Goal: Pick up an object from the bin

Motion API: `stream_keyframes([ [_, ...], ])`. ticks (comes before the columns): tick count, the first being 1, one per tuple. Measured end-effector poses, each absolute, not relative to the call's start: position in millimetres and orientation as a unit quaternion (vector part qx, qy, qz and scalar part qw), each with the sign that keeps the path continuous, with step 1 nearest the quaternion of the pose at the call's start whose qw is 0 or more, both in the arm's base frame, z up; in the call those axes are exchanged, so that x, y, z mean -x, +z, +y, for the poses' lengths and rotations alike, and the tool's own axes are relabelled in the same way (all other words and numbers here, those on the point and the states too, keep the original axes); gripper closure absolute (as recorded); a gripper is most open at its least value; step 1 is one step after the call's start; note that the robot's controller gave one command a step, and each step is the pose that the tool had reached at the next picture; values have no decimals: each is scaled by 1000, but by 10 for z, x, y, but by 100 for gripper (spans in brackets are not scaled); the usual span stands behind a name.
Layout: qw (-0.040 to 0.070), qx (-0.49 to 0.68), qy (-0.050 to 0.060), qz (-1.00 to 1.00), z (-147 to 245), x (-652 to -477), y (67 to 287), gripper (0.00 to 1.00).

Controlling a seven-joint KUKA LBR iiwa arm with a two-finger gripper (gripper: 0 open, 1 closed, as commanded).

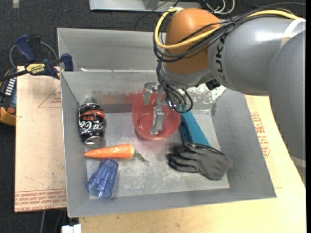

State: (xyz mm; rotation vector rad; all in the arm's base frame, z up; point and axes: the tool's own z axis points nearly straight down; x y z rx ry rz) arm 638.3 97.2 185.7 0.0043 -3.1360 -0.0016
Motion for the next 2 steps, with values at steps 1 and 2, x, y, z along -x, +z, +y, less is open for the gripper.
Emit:
stream_keyframes([
  [1,-1,0,-1,-1000,966,-6399,1911,0],
  [2,2,-6,-1,-1000,891,-5659,713,0],
])
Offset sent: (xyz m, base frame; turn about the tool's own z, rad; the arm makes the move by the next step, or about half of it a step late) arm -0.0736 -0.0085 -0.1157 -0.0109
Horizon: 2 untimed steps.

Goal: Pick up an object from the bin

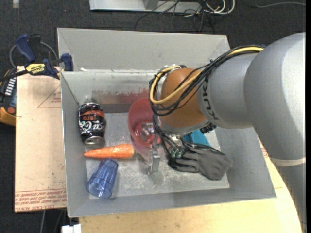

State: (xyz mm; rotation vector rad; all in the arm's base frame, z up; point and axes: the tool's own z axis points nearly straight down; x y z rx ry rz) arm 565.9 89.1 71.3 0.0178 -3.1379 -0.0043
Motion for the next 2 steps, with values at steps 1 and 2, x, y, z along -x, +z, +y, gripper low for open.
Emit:
stream_keyframes([
  [1,-4,38,-2,-999,1064,-5497,1497,0],
  [2,2,35,-2,-999,1349,-5767,984,0],
])
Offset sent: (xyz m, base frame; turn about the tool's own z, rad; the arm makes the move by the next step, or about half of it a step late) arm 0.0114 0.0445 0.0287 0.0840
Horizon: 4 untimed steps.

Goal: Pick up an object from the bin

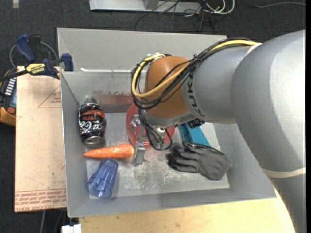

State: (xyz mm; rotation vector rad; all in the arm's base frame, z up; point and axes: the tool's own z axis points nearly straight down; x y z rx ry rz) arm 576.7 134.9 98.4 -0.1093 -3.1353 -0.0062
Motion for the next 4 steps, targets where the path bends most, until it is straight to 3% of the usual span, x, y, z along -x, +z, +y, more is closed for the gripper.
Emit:
stream_keyframes([
  [1,-5,16,-3,-1000,1545,-5809,700,0],
  [2,-2,-9,-1,-1000,1617,-5820,718,100],
  [4,2,-9,-1,-1000,1611,-5798,772,100],
])
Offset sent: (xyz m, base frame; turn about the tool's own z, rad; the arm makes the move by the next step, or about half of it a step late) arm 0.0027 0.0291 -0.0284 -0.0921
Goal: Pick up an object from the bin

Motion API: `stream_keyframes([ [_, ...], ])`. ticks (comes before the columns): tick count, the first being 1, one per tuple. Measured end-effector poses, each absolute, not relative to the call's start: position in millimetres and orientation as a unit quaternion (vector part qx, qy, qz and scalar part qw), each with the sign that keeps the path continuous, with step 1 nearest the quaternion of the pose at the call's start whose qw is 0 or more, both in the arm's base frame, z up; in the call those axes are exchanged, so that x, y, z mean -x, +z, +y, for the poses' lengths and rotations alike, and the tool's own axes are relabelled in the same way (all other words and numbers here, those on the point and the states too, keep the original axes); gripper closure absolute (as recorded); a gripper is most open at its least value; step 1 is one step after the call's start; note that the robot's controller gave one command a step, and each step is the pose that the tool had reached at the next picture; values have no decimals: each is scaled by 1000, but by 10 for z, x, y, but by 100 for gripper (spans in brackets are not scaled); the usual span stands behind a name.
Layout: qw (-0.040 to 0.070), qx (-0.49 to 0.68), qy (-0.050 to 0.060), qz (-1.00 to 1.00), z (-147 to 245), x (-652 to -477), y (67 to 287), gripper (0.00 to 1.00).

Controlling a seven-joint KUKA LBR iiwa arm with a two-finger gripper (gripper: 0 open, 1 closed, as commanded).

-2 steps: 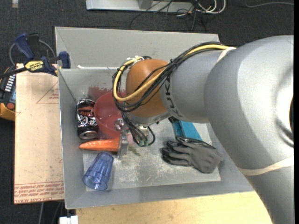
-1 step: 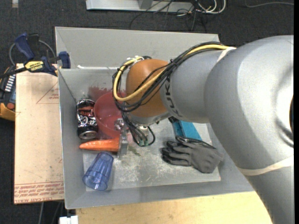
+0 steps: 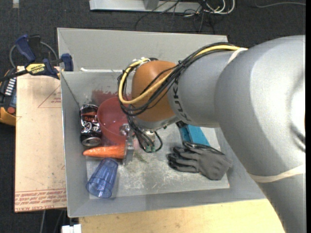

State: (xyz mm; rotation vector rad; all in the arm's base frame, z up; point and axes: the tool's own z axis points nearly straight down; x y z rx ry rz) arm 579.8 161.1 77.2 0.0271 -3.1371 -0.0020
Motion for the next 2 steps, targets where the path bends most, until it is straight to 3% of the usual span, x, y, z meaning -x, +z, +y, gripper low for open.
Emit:
stream_keyframes([
  [2,4,-9,-1,-1000,1620,-5791,1225,100],
])
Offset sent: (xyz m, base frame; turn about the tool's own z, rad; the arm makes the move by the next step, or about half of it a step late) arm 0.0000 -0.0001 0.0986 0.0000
